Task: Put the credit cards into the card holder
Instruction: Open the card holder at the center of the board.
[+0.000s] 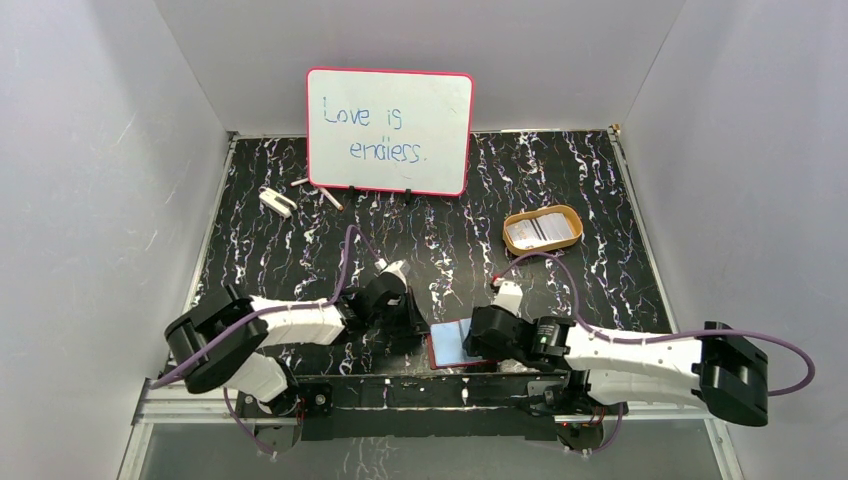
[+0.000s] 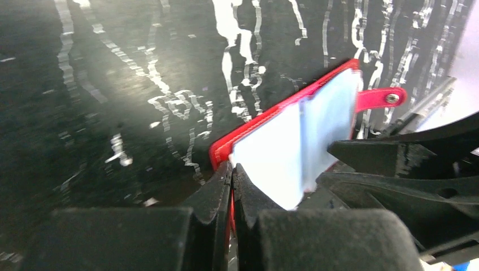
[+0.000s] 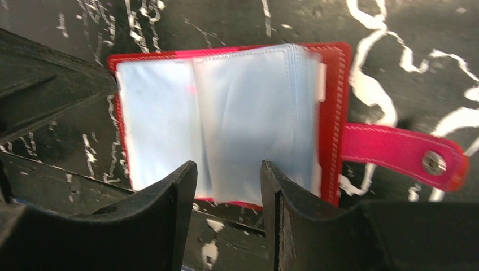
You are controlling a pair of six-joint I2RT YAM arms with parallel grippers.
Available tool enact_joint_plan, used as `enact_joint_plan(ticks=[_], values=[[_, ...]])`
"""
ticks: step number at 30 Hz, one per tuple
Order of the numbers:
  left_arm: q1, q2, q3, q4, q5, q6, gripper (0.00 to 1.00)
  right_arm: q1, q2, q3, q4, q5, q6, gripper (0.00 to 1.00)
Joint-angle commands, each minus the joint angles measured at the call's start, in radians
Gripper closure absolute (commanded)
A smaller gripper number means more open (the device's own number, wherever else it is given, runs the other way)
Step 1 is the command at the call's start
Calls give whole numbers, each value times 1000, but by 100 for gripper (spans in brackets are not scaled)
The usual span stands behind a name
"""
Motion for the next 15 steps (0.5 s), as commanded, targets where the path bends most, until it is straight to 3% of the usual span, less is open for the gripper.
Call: enact_joint_plan(ticks=[1,6,10,15], values=[[3,-116,35,-239,-143,67,100,-1,135,-28,120,-52,41,46],[15,-279,70,-411,-254,106,95,1,264,27,244,-63,44,46],[20,-398,75,-490,-297,121,93,10,254,114,132,30,27,45],[20,-459,34,-465,-279,100,92,9,144,93,-27,93,38,44]])
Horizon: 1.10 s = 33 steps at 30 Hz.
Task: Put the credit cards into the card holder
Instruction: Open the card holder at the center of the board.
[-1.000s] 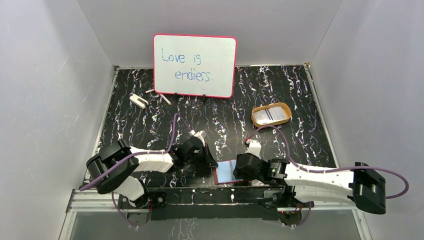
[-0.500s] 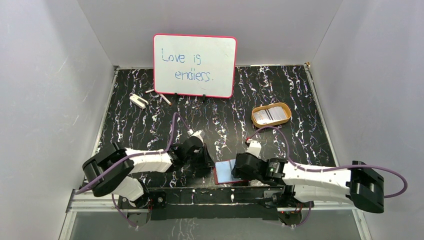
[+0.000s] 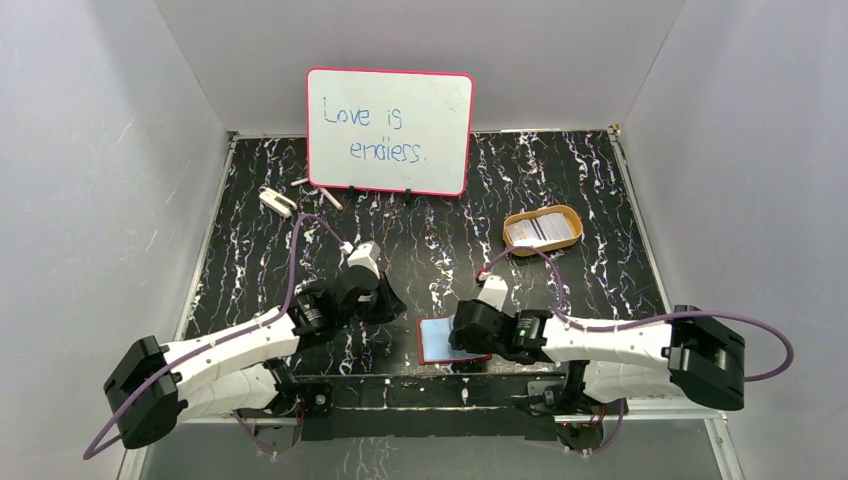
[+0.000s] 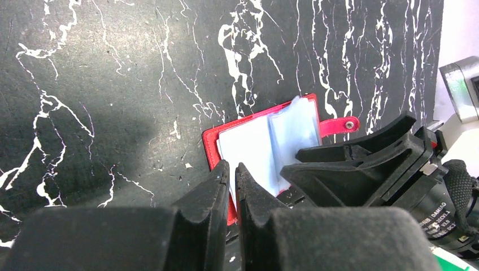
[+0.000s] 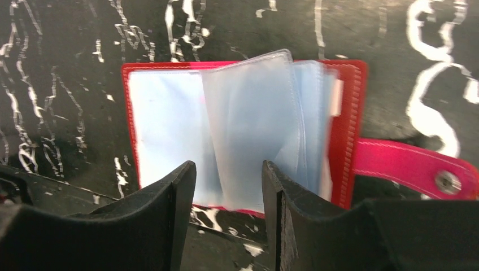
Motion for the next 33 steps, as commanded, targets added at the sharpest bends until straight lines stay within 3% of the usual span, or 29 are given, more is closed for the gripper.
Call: enact_joint_plan(ticks=[1,5,9,14,15,18,22,28,33], values=[[5,-30,-22,-36,-25,0,92,3,-92,-24,-218,70,34,44],[6,-12,-21,-20,-14,-6,92,3,-213,-61,-378,74,89,44],[6,-6,-10,-8,-8,6,92,3,-324,15,-372,101,-27,40],[6,-6,-1,-2,7,11,88,-10,-230,100,-307,86,-114,12],[6,-7,-6,7,19,11,85,-26,-204,99,-294,64,-110,10],[6,-12,-23,25,48,4,69,-61,-170,70,-270,50,-77,10],[6,-42,-50,22,52,-12,58,-102,-234,-31,-189,-10,-48,9],[6,-59,-75,22,44,-26,56,-115,-315,-137,-108,-82,-10,13],[5,-42,-80,33,56,-32,57,-116,-293,-182,-65,-115,10,19]])
